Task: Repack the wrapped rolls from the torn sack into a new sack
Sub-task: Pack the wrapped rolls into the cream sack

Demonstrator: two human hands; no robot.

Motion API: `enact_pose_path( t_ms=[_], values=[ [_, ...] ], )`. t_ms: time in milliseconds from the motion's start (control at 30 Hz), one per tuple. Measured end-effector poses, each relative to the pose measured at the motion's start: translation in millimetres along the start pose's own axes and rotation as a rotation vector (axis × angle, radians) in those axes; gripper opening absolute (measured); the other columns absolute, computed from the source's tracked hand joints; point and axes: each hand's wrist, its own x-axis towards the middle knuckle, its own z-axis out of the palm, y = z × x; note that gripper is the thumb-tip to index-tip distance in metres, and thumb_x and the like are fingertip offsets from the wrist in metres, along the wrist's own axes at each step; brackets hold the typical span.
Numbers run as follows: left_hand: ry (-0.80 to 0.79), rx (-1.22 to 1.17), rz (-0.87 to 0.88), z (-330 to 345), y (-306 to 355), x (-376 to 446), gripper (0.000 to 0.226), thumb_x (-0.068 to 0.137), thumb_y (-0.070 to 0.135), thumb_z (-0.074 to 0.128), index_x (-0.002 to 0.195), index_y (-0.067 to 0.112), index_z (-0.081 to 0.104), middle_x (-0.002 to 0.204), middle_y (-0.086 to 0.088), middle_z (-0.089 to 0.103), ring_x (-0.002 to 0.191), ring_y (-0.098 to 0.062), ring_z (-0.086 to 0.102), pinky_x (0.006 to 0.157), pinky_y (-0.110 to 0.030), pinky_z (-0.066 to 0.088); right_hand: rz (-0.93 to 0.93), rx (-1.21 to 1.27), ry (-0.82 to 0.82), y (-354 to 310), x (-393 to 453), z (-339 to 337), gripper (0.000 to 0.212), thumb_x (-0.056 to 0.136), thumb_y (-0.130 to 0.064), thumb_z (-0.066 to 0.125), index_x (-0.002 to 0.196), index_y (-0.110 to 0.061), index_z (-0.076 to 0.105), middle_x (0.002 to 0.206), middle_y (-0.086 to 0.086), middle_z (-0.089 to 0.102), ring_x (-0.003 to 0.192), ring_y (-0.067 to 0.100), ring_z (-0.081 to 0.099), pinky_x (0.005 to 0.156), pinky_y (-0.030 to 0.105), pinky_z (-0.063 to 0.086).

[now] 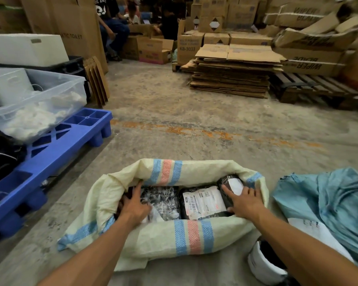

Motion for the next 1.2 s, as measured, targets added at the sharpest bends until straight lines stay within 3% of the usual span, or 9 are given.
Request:
enact_pose_path(
  t_ms=[67, 167, 267, 400, 567, 667, 767, 933, 1200],
  values=[
    [-0.082, 0.129, -0.016, 7.8, 14.6, -9.1, 0.088, 0.084, 0.044, 0.063, 0.151, 0.048, 0.007, 0.161, -0.022, -0.005, 0.146, -0.046, -0.004, 0.119, -0.055, 0.004, -0.039, 0.077, 0.055, 8.0, -10.0, -11.0, 0.061, 0.098, -0.051, 0.042, 0.153, -0.039, 0.021, 0.148, 0.023, 0.037, 0.134, 0.037, 0.04, 0.116, 0.047, 0.018],
    [-0.05, 0.149, 0.175, 24.0, 54.1, -28.6, 0.058, 0.077, 0.047, 0.062, 0.132, 0.036, 0.051, 0.145, -0.012, 0.041, 0.137, -0.035, 0.033, 0.115, -0.047, 0.025, -0.146, 0.359, 0.235, 20.7, -28.4, -29.3, 0.029, 0.097, -0.02, 0.046, 0.122, -0.018, 0.06, 0.122, 0.014, 0.056, 0.109, 0.033, 0.058, 0.088, 0.037, 0.045],
    [-0.011, 0.021, 0.445, 40.0, 103.2, -58.4, 0.02, 0.067, 0.042, 0.058, 0.084, 0.033, 0.062, 0.094, -0.002, 0.066, 0.094, -0.024, 0.061, 0.081, -0.034, 0.05, -0.182, 0.613, 0.449, 41.2, -58.8, -37.4, 0.028, 0.088, -0.005, 0.045, 0.103, -0.021, 0.061, 0.107, 0.007, 0.064, 0.094, 0.029, 0.061, 0.076, 0.037, 0.049],
    [-0.193, 0.019, 0.713, 71.3, 157.7, -116.8, 0.004, 0.074, 0.027, 0.065, 0.076, 0.029, 0.063, 0.073, 0.007, 0.061, 0.066, -0.009, 0.055, 0.062, -0.023, 0.042, -0.136, 0.766, 0.56, 92.9, -101.3, -17.4, 0.021, 0.09, -0.01, 0.043, 0.099, -0.027, 0.053, 0.082, 0.004, 0.064, 0.072, 0.027, 0.058, 0.068, 0.044, 0.051],
    [-0.219, 0.067, 0.903, 114.3, 172.4, -156.8, 0.013, 0.079, 0.029, 0.066, 0.09, 0.023, 0.064, 0.084, 0.005, 0.059, 0.081, -0.015, 0.056, 0.075, -0.03, 0.046, -0.207, 0.788, 0.455, 151.3, -150.8, 17.5, 0.019, 0.091, -0.011, 0.052, 0.104, -0.025, 0.052, 0.081, 0.002, 0.063, 0.063, 0.01, 0.051, 0.069, 0.036, 0.045],
    [-0.314, 0.198, 0.981, 132.2, 177.5, -178.7, 0.018, 0.077, 0.042, 0.067, 0.081, 0.027, 0.06, 0.075, 0.009, 0.061, 0.072, -0.014, 0.059, 0.067, -0.033, 0.049, -0.224, 0.646, 0.448, 171.9, -184.4, 47.3, 0.019, 0.086, -0.032, 0.058, 0.099, -0.024, 0.046, 0.081, -0.006, 0.062, 0.067, 0.017, 0.053, 0.067, 0.038, 0.047],
    [-0.442, 0.519, 1.112, 156.2, 169.3, -202.5, 0.036, 0.077, 0.053, 0.068, 0.103, 0.029, 0.064, 0.097, 0.008, 0.064, 0.088, -0.014, 0.062, 0.074, -0.032, 0.051, -0.109, 0.474, 0.387, 184.6, -204.1, 92.7, 0.042, 0.077, -0.063, 0.056, 0.087, -0.026, 0.038, 0.083, -0.007, 0.055, 0.076, 0.021, 0.052, 0.068, 0.042, 0.047],
    [-0.345, 0.759, 1.301, 197.5, 141.7, -231.8, 0.067, 0.073, 0.06, 0.064, 0.134, 0.039, 0.047, 0.137, 0.012, 0.054, 0.12, -0.017, 0.057, 0.085, -0.034, 0.055, 0.047, 0.517, 0.062, 184.1, -211.6, 158.9, 0.09, 0.061, -0.077, 0.07, 0.118, -0.014, 0.039, 0.128, 0.011, 0.046, 0.116, 0.031, 0.046, 0.094, 0.042, 0.043],
    [-0.359, 0.802, 1.029, 234.4, 144.7, -257.5, 0.07, 0.084, 0.053, 0.064, 0.14, 0.032, 0.027, 0.158, -0.013, 0.013, 0.125, -0.039, 0.045, 0.093, -0.048, 0.048, 0.182, 0.443, 0.029, 161.0, -212.9, 185.5, 0.097, 0.07, -0.06, 0.071, 0.139, -0.011, 0.024, 0.139, 0.016, 0.037, 0.126, 0.035, 0.038, 0.102, 0.047, 0.034]
  ],
)
